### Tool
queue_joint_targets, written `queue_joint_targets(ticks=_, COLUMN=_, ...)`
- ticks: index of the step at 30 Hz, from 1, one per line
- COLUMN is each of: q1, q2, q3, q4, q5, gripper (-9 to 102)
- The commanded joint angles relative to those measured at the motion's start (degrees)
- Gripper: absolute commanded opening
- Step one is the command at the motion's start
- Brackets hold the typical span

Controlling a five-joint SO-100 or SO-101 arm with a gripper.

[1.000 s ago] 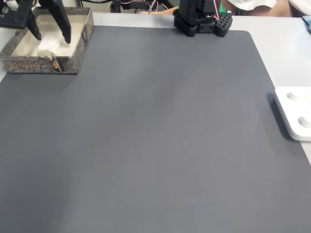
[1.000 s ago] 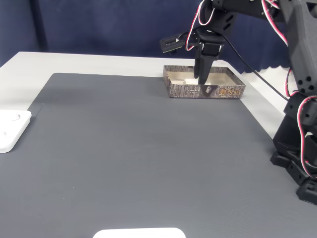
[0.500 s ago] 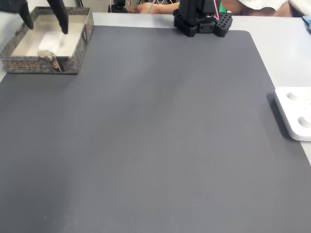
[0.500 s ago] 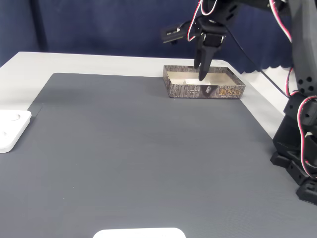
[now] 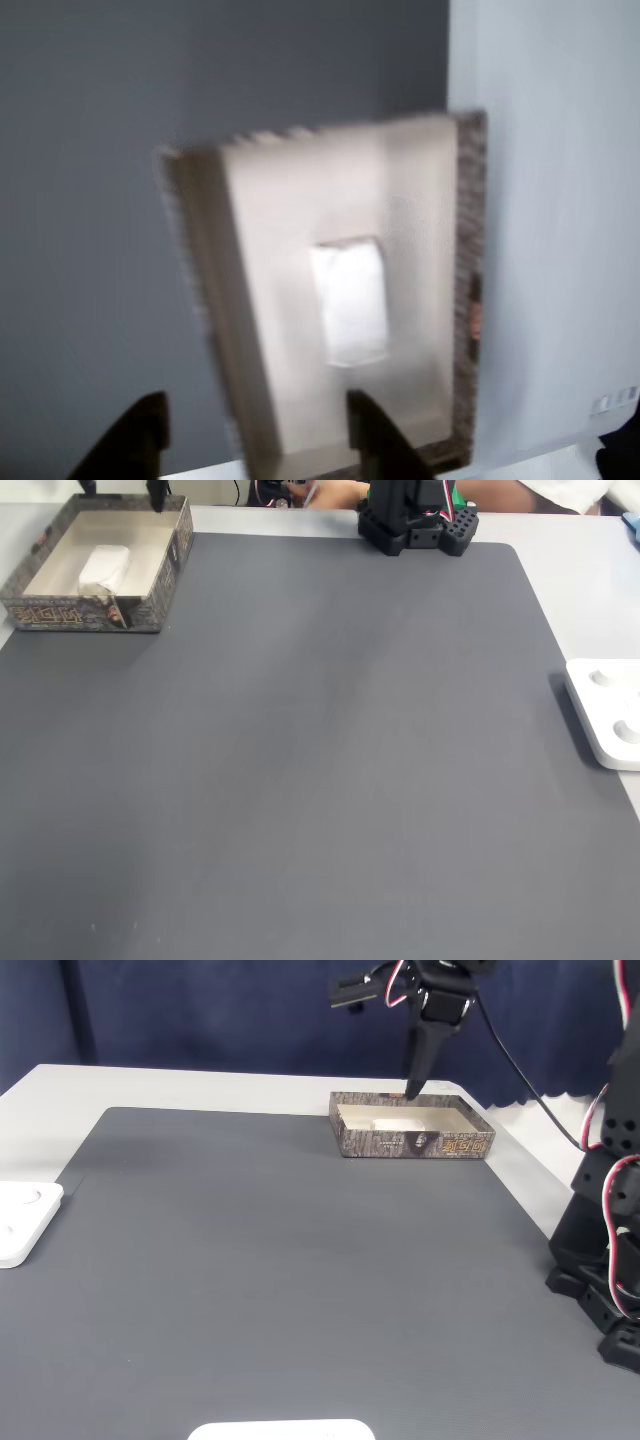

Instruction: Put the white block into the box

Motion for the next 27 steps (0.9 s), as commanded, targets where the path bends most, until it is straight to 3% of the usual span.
queue_joint_targets(ticks=1, q1=-5.36, q2=12.92, q3=6.77, q4=-2.02, q5=-1.93, gripper=22)
queue_joint_targets(ticks=9, q1=-18.37, q2=26.81, q3=23.03, q4=-11.25, q5=-8.0, gripper=22)
queue_joint_targets(ticks=13, q1=-24.7, q2=31.73, q3=29.18, q4=-12.66, q5=-15.82, gripper=19)
queue_joint_targets(ticks=19, q1=-38.58, q2=39.9, q3=43.24, q4=-28.74, q5=-20.92, gripper=19)
queue_joint_targets(ticks=24, q1=-41.48, q2=41.04, q3=48.25, q4=-29.62, q5=-24.35, gripper=9)
queue_joint_targets(ticks=27, q1=-42.1, q2=41.22, q3=48.6, q4=-26.02, q5=-27.69, gripper=2)
